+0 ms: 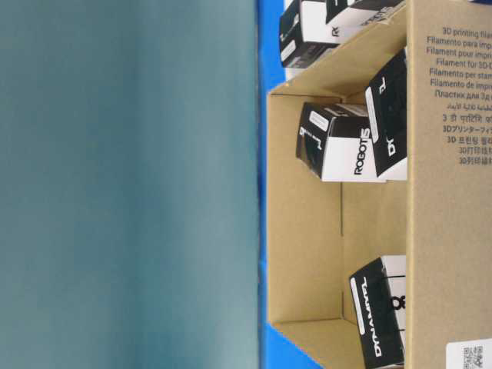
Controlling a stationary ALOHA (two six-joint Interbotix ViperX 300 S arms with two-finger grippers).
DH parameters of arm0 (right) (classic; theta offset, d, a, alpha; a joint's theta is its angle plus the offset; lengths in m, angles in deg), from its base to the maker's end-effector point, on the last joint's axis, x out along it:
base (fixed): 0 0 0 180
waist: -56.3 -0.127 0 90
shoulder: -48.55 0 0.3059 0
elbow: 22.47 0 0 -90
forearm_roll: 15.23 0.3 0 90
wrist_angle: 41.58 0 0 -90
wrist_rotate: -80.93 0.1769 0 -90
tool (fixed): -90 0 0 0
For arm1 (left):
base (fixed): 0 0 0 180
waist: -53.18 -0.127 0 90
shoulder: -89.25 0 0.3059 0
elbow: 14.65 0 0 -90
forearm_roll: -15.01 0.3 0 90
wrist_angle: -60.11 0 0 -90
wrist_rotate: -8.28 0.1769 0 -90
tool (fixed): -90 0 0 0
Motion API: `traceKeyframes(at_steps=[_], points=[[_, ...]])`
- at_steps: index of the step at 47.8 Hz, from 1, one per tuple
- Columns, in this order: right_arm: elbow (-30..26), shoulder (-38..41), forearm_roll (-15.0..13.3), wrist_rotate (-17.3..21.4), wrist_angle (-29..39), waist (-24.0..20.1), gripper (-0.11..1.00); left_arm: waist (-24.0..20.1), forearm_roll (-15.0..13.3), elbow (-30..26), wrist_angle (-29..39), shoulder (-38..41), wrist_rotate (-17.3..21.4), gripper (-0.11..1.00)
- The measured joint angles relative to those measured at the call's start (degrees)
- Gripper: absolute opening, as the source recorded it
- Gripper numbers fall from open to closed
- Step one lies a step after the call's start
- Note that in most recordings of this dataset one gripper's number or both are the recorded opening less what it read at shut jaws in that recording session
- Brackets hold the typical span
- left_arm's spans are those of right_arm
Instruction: Pick a box that is randomly placed inside the cardboard box.
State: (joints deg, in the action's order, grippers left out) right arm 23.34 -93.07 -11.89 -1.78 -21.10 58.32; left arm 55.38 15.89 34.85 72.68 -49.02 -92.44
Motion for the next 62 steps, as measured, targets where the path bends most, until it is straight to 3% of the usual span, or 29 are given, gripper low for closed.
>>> traceKeyframes(at_steps=[62], points=[[1.5,-1.4,0.2,0.0,0.0,0.6,0.95,-1.7,0.1,-0.7,-0.3,-1.4,0.1,-0.07]])
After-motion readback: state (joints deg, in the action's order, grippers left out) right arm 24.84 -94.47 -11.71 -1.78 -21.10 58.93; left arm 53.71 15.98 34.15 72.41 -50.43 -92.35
